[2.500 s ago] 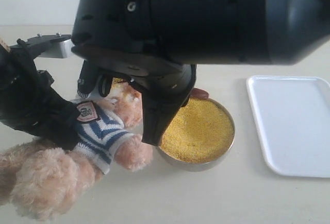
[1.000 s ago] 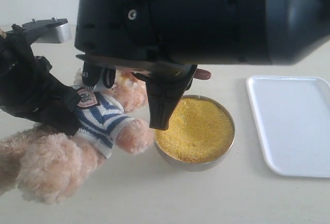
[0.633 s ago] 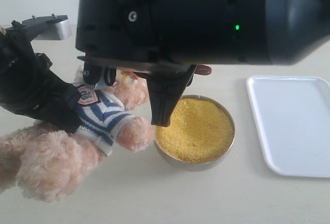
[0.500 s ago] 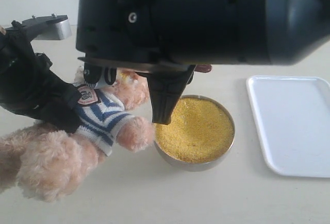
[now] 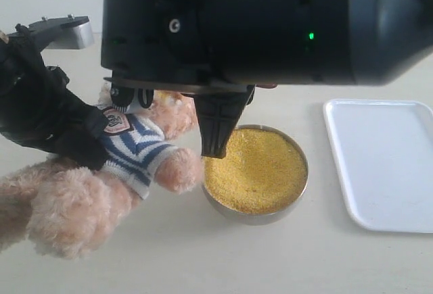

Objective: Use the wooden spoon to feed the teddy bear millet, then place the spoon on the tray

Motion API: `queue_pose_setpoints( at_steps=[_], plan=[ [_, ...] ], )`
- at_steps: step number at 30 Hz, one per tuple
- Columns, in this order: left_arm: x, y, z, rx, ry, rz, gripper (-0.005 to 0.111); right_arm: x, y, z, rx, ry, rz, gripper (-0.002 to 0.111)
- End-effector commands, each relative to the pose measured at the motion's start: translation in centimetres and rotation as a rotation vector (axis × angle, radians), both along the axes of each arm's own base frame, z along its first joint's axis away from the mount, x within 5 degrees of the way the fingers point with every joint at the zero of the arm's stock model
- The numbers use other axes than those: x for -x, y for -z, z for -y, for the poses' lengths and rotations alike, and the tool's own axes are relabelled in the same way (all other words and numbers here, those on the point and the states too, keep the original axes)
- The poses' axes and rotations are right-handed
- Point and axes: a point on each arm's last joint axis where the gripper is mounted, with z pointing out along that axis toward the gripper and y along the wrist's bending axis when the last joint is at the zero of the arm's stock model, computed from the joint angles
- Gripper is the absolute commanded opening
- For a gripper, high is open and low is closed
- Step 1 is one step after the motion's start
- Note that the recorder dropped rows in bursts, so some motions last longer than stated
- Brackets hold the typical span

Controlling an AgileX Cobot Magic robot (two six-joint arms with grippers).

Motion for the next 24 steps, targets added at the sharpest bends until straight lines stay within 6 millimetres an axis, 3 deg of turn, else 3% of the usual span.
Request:
queue_pose_setpoints(
  at_steps=[1,13,18,24],
  plan=[
    [-0.1,-0.6,0.0,0.016,-0.023,0.030,0.004,-0.1,-0.3,0.0,0.013,-0.010,0.026,-0.001],
    [-0.1,-0.6,0.0,0.016,-0.023,0.030,0.004,-0.4,-0.7,0.0,0.036,-0.027,0.081,-0.001],
    [-0.1,-0.6,0.0,0.015,-0.021,0.027,0.004,0.9,-1.0,-1.1,0.045,-0.089,0.132,-0.001],
    [0.0,-0.6,0.0,0.016,-0.024,0.019,0.004,1.0,-0.9,-1.1,0.027,-0.074,0.123,-0.001]
  ],
)
